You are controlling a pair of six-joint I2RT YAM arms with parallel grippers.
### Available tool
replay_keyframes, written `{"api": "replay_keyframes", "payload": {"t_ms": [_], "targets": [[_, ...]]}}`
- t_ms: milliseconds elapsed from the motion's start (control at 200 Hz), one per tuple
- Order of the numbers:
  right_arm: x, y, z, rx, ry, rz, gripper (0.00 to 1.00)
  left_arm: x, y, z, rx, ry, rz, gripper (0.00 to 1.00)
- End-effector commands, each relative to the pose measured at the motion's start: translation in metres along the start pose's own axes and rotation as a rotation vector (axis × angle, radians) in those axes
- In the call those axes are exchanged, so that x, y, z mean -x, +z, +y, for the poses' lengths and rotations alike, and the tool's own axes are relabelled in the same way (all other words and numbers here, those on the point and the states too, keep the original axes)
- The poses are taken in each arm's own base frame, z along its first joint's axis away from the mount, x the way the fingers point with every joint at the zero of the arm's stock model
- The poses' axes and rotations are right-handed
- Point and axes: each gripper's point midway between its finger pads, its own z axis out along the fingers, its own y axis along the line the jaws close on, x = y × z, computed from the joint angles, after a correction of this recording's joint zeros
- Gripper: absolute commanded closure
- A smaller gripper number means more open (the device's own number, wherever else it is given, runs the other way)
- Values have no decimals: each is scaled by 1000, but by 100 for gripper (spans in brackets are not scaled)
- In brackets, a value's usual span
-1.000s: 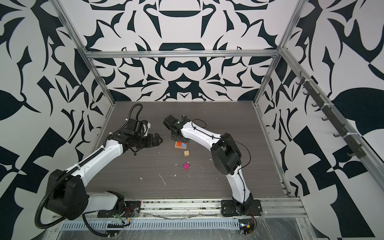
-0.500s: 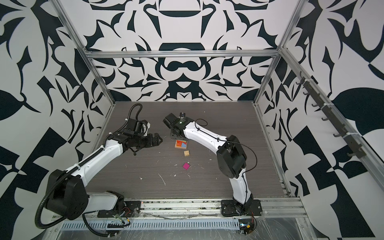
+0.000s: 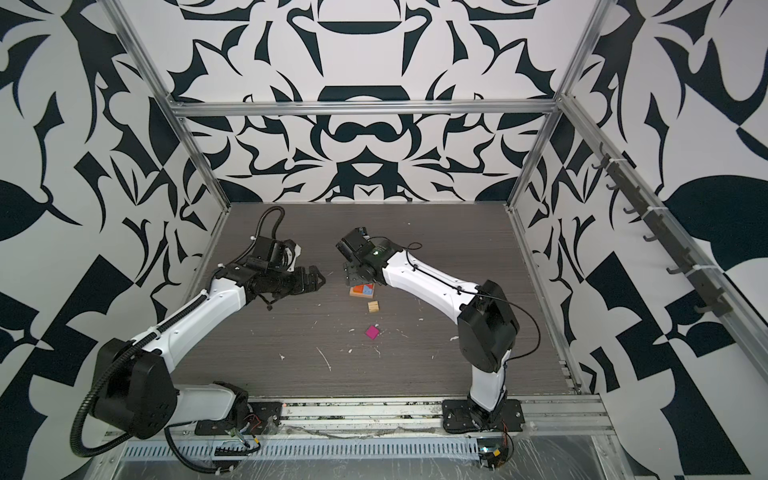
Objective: Build the wood block tower
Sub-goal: 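Open the right gripper and raise it off the purple cube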
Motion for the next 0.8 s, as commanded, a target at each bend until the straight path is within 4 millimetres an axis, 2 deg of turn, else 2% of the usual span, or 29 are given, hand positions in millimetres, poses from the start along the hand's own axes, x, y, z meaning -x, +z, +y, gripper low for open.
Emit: {"api": "replay_keyframes", "payload": {"t_ms": [0, 170, 395, 625, 795], "targets": [[11, -20, 11, 109, -176, -34, 18, 3, -4, -3, -5, -5, 15, 1], [10, -27, 9, 186, -343, -9, 18, 2, -5, -4, -2, 0, 25, 0], [21, -36, -4, 322, -410, -22, 19, 0, -5, -1, 11, 6, 37, 0], [17, -15, -12, 315, -509, 37, 23, 1, -3, 0, 20, 9, 46, 1], [17, -3, -10, 334, -548, 55, 28, 2, -1, 1, 24, 12, 50, 0]]}}
